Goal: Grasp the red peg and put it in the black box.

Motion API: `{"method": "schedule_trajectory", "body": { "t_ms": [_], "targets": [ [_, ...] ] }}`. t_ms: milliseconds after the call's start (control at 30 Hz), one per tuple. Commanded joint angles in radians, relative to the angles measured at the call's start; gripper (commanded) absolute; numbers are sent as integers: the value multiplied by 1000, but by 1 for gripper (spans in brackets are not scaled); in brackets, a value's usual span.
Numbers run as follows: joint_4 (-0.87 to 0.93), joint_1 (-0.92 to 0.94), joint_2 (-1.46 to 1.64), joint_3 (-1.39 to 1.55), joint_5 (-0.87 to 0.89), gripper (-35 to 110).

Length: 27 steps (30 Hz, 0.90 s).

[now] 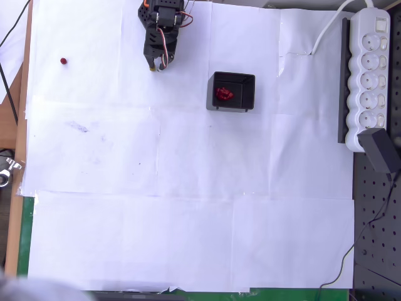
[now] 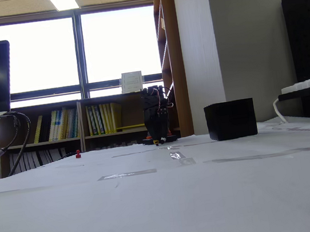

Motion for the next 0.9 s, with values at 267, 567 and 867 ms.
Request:
{"method": "schedule_trajectory", "body": {
  "t_ms": [267, 567, 867],
  "targets": [
    [87, -143, -89, -83, -5, 4],
    [89, -173, -89, -83, -5, 4],
    [89, -169, -91, -83, -5, 4]
  ]
}}
